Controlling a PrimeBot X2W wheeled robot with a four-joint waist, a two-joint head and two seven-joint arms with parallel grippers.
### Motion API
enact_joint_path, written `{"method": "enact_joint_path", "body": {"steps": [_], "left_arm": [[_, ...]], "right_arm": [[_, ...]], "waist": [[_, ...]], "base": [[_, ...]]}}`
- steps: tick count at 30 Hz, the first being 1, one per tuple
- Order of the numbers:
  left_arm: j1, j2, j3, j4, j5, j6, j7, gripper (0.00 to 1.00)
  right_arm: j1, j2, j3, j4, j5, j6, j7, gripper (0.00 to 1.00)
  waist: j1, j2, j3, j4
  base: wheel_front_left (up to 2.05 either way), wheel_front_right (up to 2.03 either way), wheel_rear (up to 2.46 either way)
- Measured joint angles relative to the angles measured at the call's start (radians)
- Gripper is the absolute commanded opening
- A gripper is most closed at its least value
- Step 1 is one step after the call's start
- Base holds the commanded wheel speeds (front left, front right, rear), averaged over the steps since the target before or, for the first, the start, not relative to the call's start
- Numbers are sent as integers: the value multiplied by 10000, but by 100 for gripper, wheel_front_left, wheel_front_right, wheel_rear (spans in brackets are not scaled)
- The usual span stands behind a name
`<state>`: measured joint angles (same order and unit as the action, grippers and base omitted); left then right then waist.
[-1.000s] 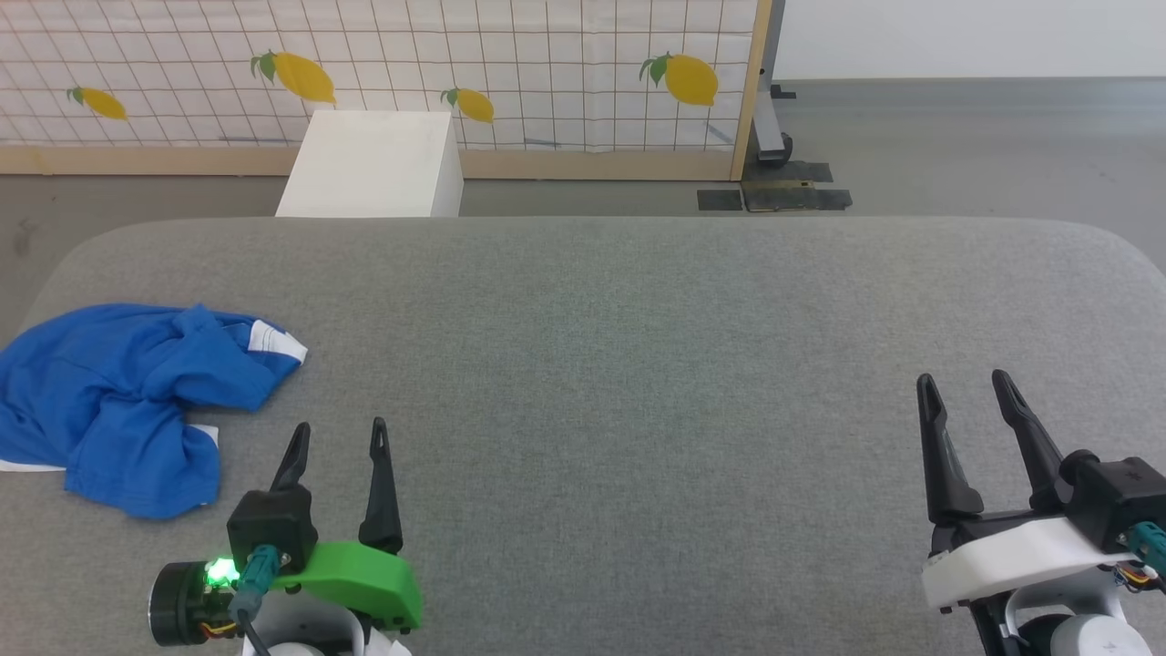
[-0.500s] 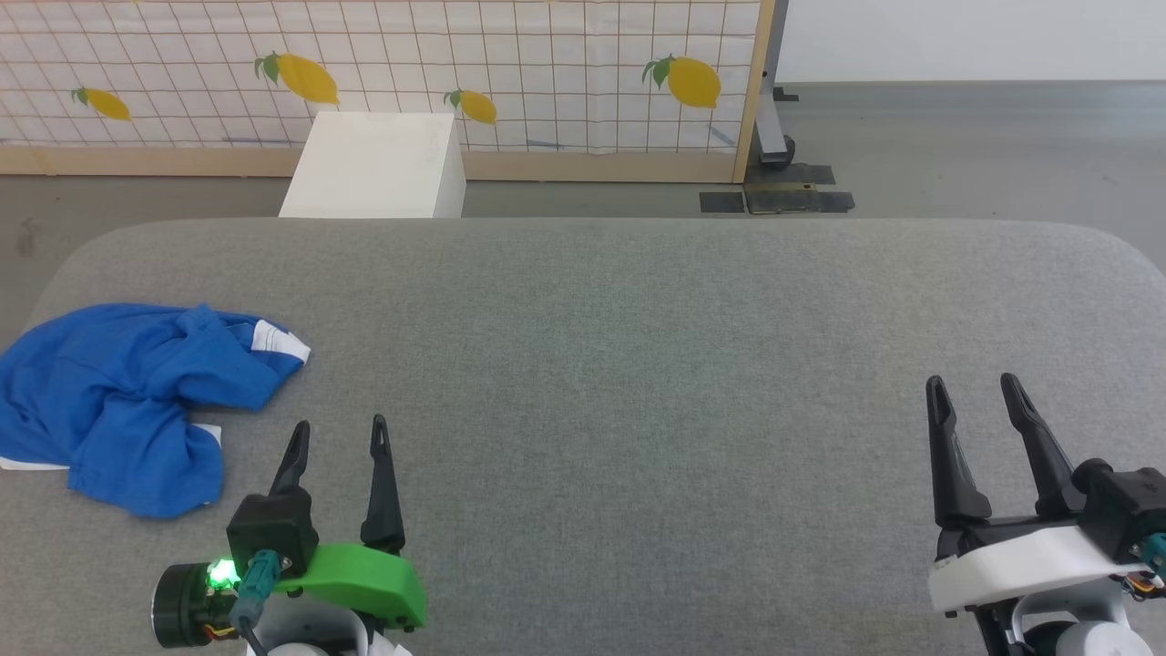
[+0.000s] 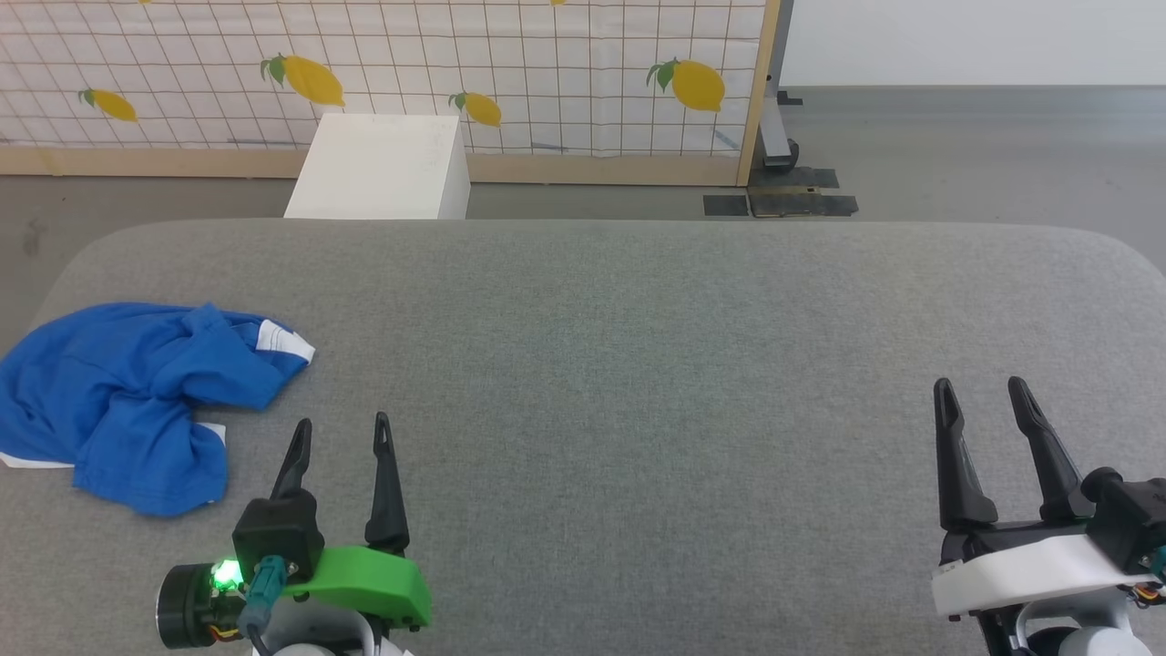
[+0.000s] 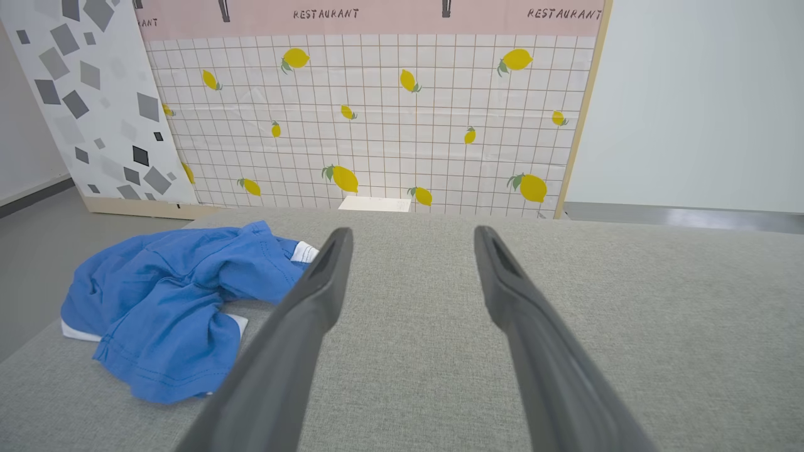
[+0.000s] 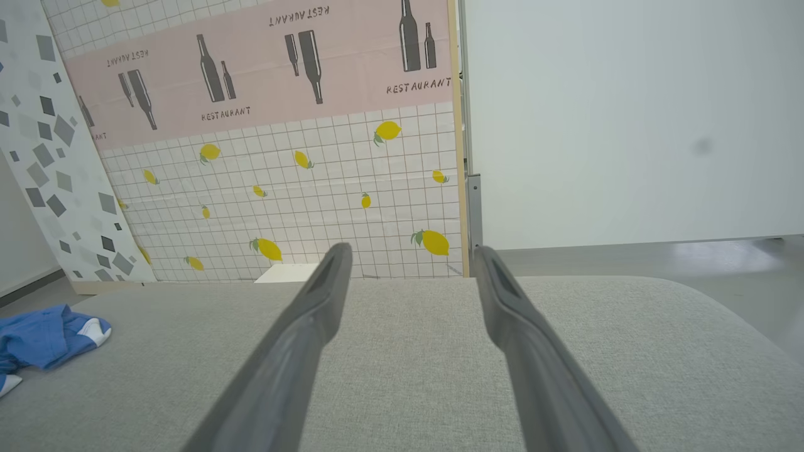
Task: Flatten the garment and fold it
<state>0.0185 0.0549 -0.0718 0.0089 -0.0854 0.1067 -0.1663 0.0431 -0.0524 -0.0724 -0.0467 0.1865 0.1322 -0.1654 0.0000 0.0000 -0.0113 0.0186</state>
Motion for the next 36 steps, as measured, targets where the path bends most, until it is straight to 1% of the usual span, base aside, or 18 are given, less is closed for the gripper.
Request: {"method": "enact_joint_path", "body": {"steps": [10, 18, 29, 36], "left_arm": [[-2, 0, -61, 102, -21, 4, -221, 100], [-3, -2, -113, 169, -23, 100, -393, 100], [-4, -2, -190, 393, -84, 98, -631, 100], [-5, -2, -280, 543, -303, 4, -761, 100]], "right_arm": [[120, 0, 50, -4, -165, 0, -215, 100], [202, 0, 73, 17, -167, 0, -407, 100], [291, 0, 71, 105, -94, 0, -635, 100], [407, 2, 71, 171, -65, 0, -742, 100]], "waist": [[0, 0, 14, 30], [0, 0, -13, 60], [0, 0, -75, 93], [0, 0, -122, 119]], "base": [[0, 0, 0], [0, 0, 0], [0, 0, 0], [0, 0, 0]]}}
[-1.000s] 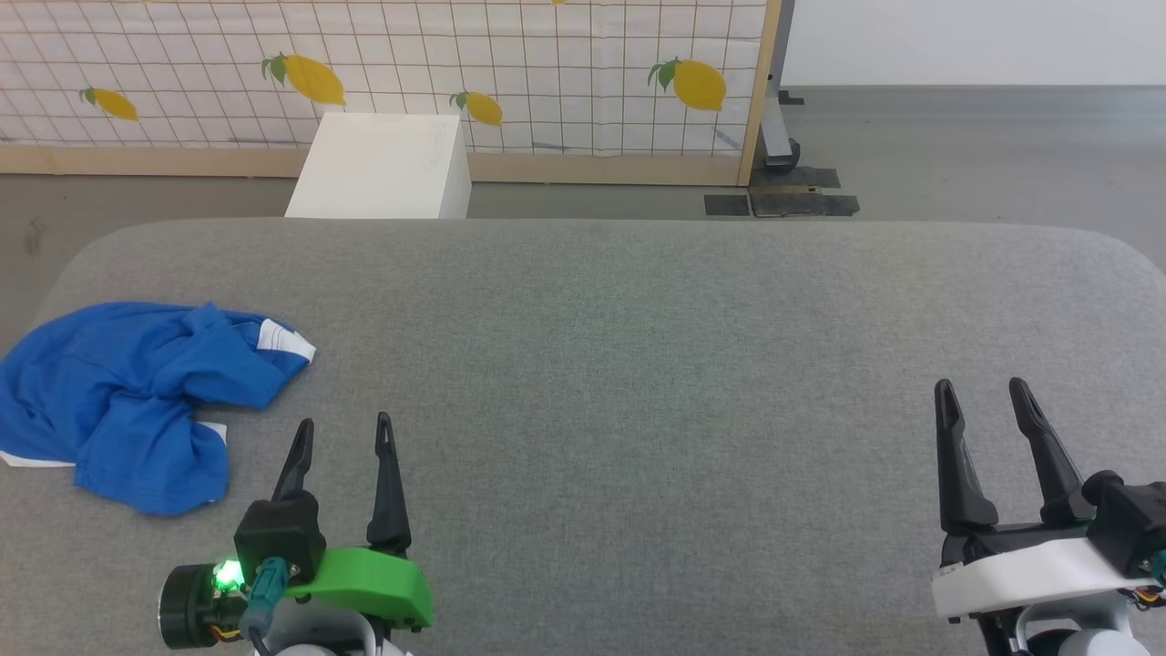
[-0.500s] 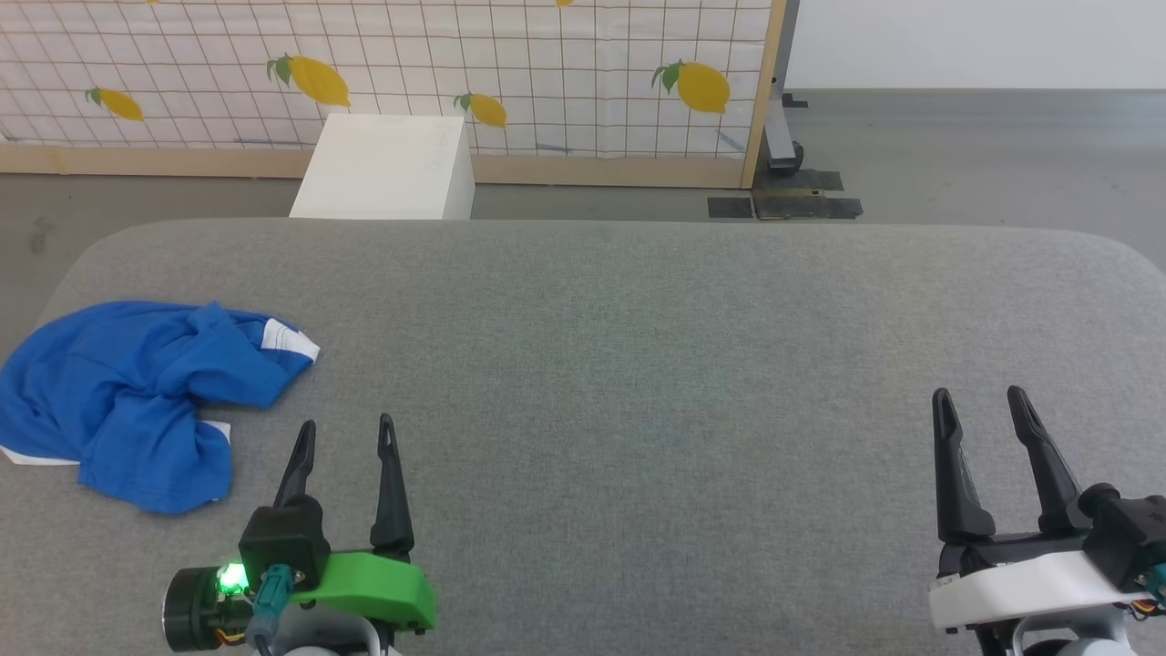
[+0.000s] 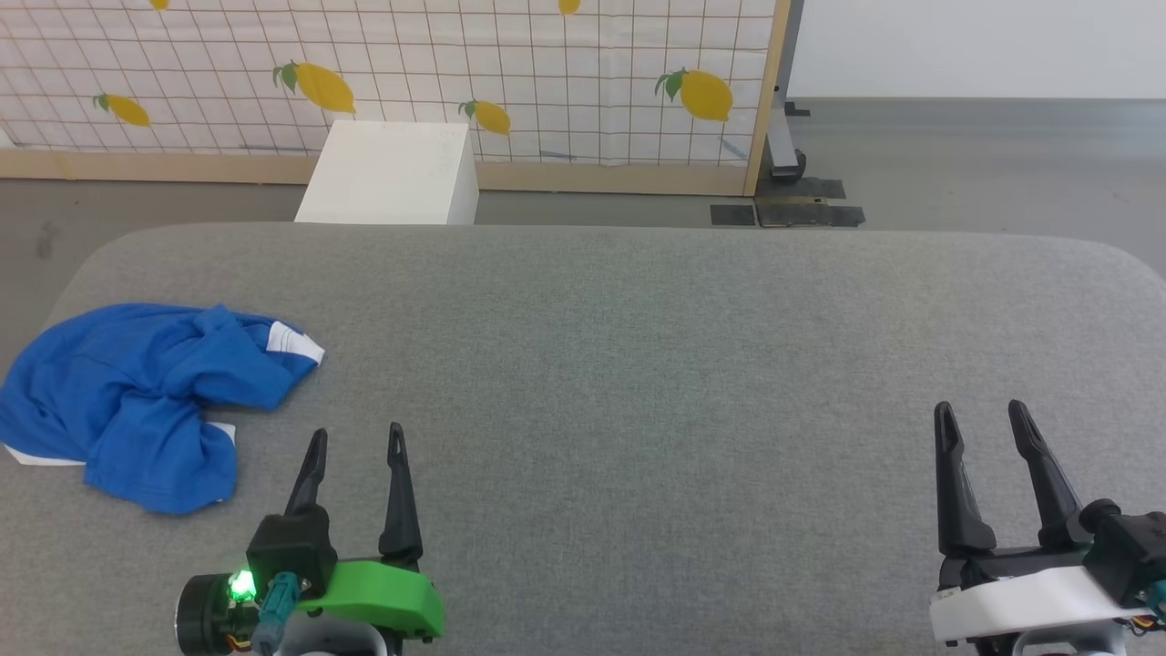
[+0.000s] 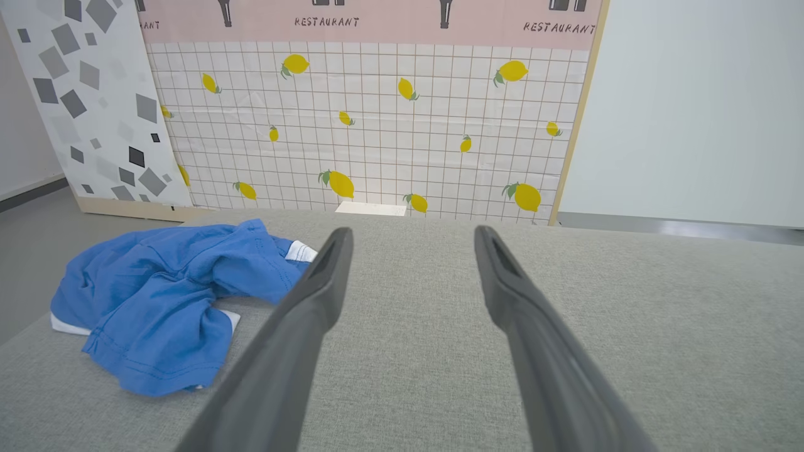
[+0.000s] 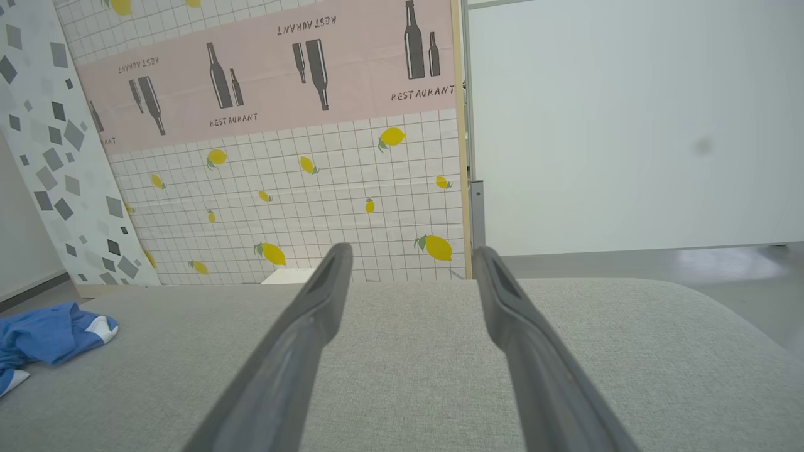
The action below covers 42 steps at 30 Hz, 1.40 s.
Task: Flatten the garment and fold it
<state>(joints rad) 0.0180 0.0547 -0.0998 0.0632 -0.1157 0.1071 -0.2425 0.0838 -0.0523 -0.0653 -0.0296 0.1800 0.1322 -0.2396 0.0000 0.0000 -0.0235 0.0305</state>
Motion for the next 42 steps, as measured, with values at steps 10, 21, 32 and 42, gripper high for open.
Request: {"method": "enact_joint_path", "body": {"steps": [10, 21, 32, 42], "left_arm": [[-6, -2, -73, 190, 2, -2, -146, 100], [-39, -2, -79, 203, 69, 84, -146, 100], [-43, -2, -77, 203, 100, 84, -146, 100], [-46, -2, -77, 203, 100, 86, -146, 100]], "right_arm": [[24, 0, 17, 67, 59, 0, -165, 100], [35, 0, 56, 159, 40, 0, -165, 100], [37, 0, 86, 221, -35, 0, -165, 100], [37, 0, 100, 240, -61, 0, -165, 100]], "waist": [[0, 0, 4, 20], [0, 0, -4, 44], [0, 0, 8, 70], [0, 0, 30, 139]], "base": [[0, 0, 0], [0, 0, 0], [0, 0, 0], [0, 0, 0]]}}
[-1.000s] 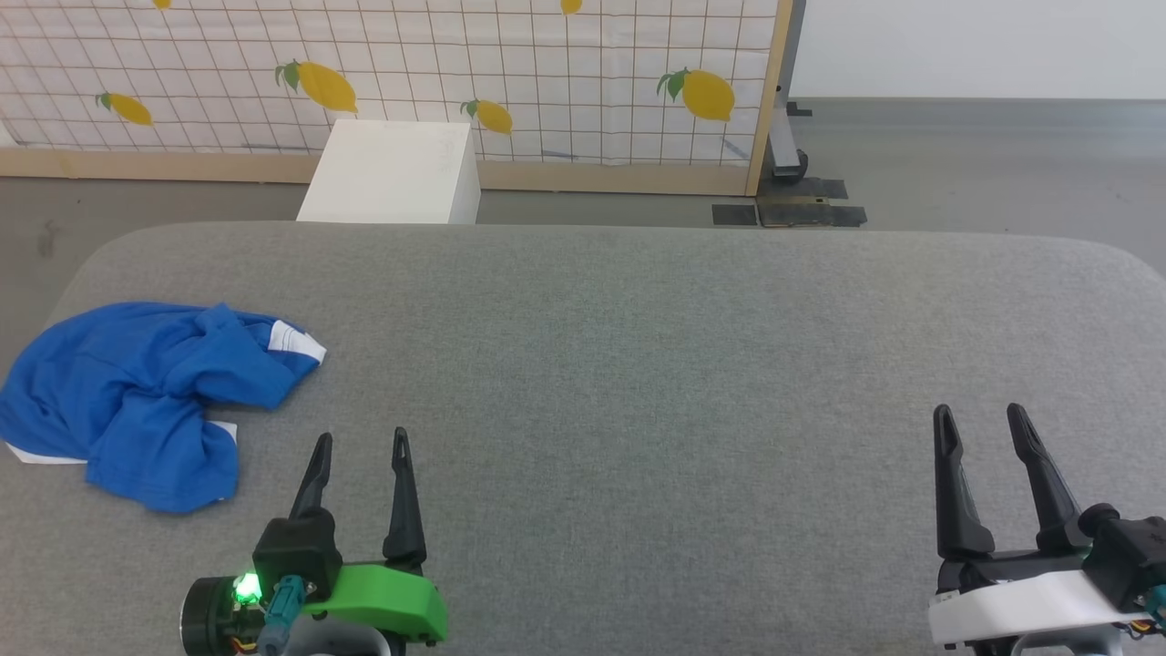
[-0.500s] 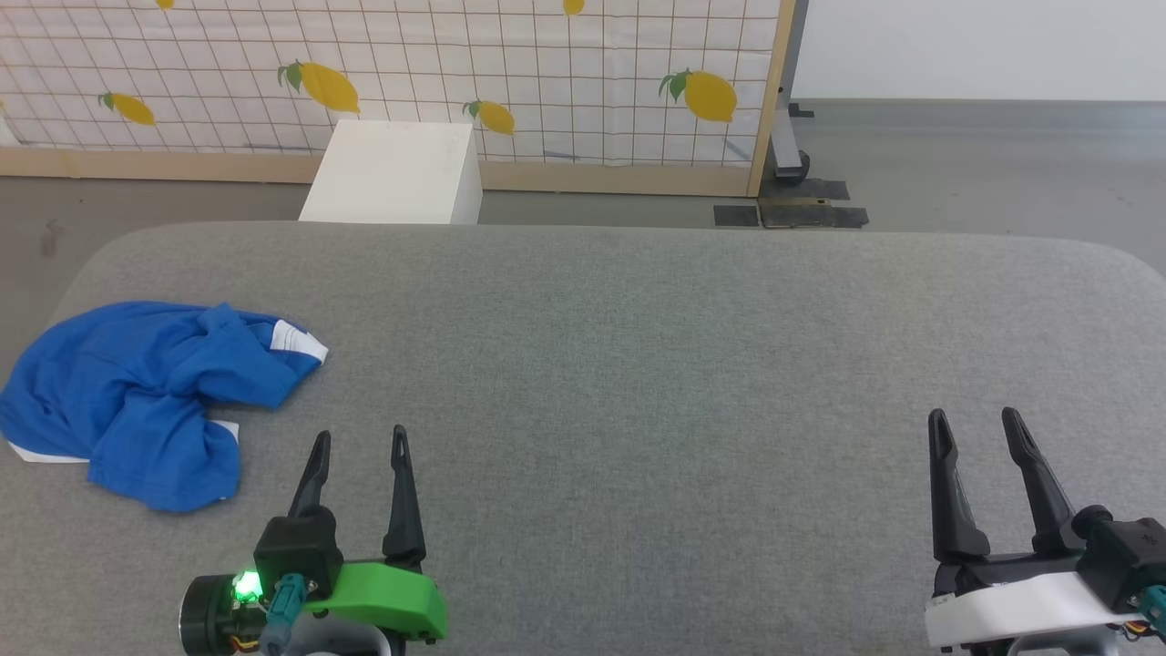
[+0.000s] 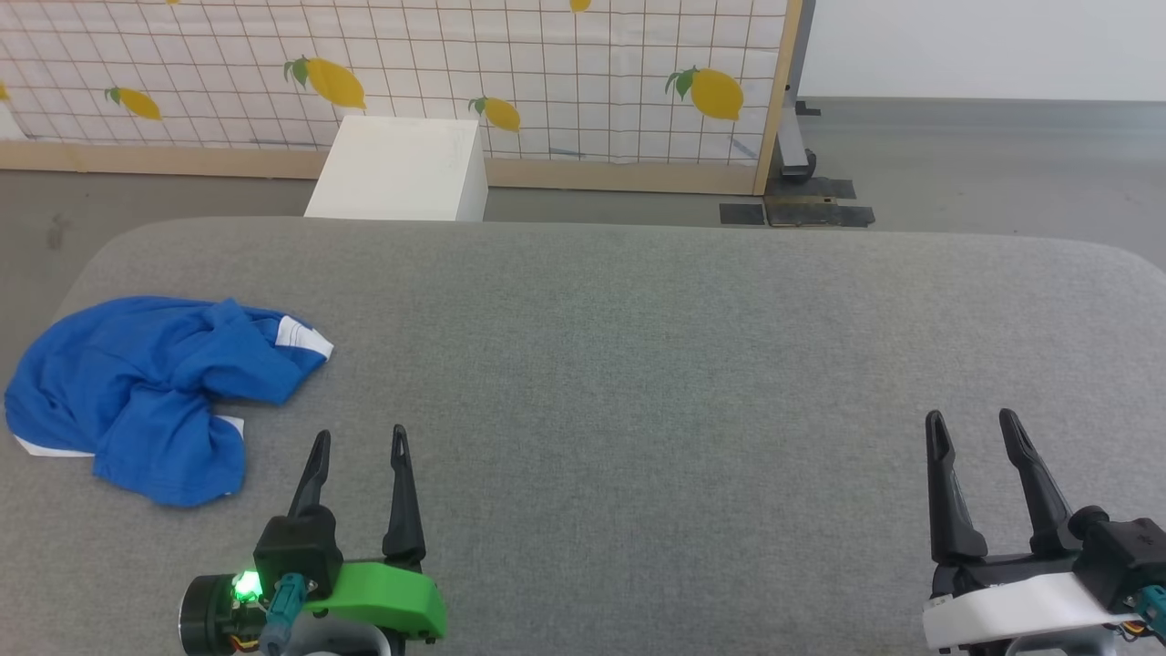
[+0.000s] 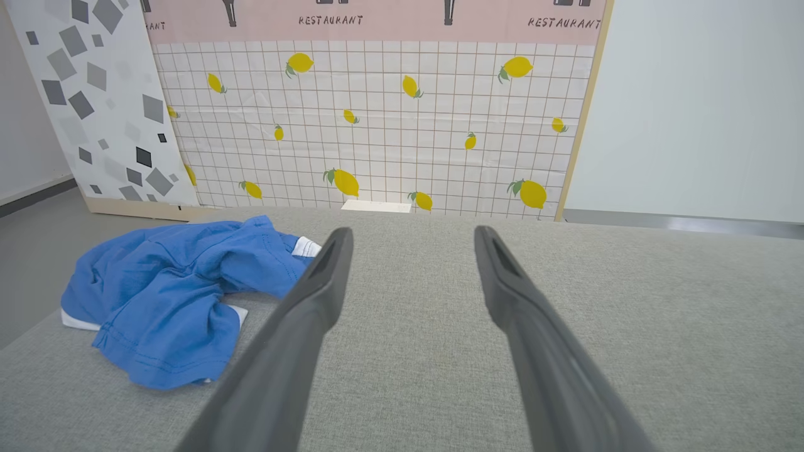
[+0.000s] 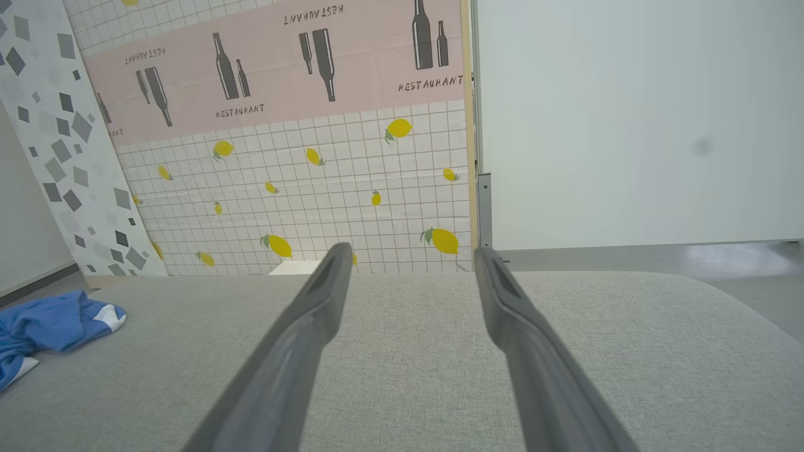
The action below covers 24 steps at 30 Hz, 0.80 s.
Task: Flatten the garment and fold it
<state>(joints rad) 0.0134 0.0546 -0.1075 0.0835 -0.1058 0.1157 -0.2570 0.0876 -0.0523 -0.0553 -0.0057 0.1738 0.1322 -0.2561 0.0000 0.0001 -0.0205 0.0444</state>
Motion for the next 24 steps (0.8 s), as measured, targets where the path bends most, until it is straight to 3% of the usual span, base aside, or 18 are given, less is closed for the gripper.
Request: {"method": "enact_joint_path", "body": {"steps": [10, 24], "left_arm": [[-205, -15, 146, -6, 10, 12, -10, 100], [-382, -23, 642, -13, 104, 12, -10, 100]], "right_arm": [[2, 2, 31, -73, -130, 0, -2, 100], [-2, 12, 6, -226, -431, 0, -6, 100]], "waist": [[0, 0, 83, 462], [0, 0, 277, 2224]], "base": [[0, 0, 0], [0, 0, 0]]}}
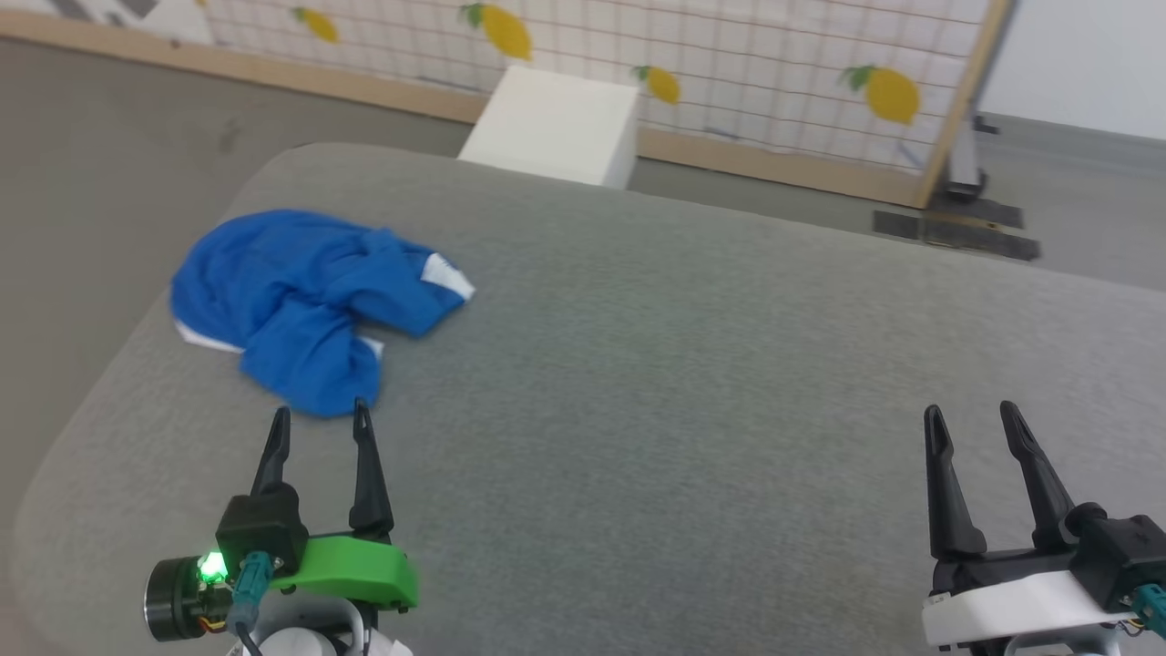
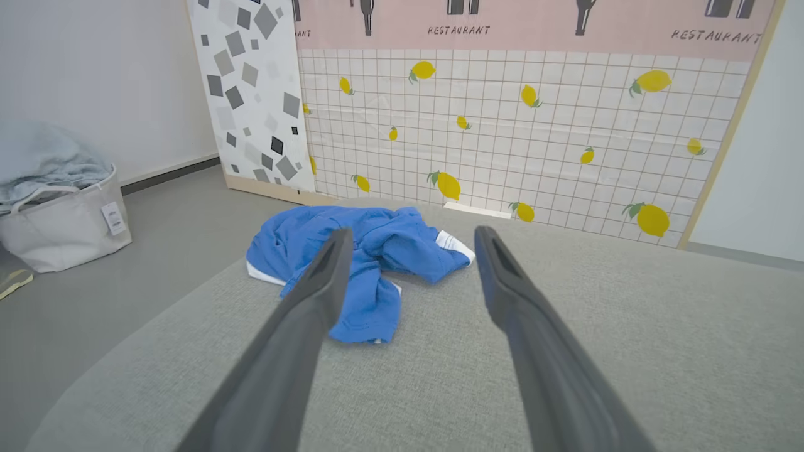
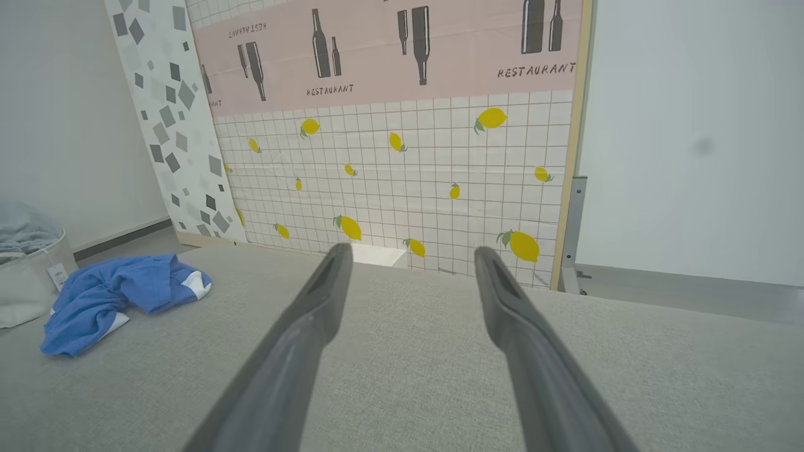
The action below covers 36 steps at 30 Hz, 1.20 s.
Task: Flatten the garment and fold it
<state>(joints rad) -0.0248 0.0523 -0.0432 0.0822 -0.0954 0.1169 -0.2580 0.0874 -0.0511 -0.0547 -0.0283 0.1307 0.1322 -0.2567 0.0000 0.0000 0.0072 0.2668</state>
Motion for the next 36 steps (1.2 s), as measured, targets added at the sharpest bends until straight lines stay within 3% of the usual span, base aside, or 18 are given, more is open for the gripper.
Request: {"method": "enact_joint_path", "body": {"steps": [21, 28, 36], "left_arm": [[12, 2, 393, 4, -75, 176, 0, 100], [-132, 12, 709, 15, -73, 119, 0, 100], [-2860, 874, 1306, 633, -58, -761, 0, 100]], "right_arm": [[-7, 10, 174, -13, -265, 0, -2, 100], [-46, 13, 247, -13, -441, 0, -2, 100], [-228, 15, 184, -104, -880, 0, -2, 100]], "waist": [[0, 0, 149, 3256], [0, 0, 269, 3347], [0, 0, 782, 2978]], "base": [[0, 0, 0], [0, 0, 0], [0, 0, 0]]}}
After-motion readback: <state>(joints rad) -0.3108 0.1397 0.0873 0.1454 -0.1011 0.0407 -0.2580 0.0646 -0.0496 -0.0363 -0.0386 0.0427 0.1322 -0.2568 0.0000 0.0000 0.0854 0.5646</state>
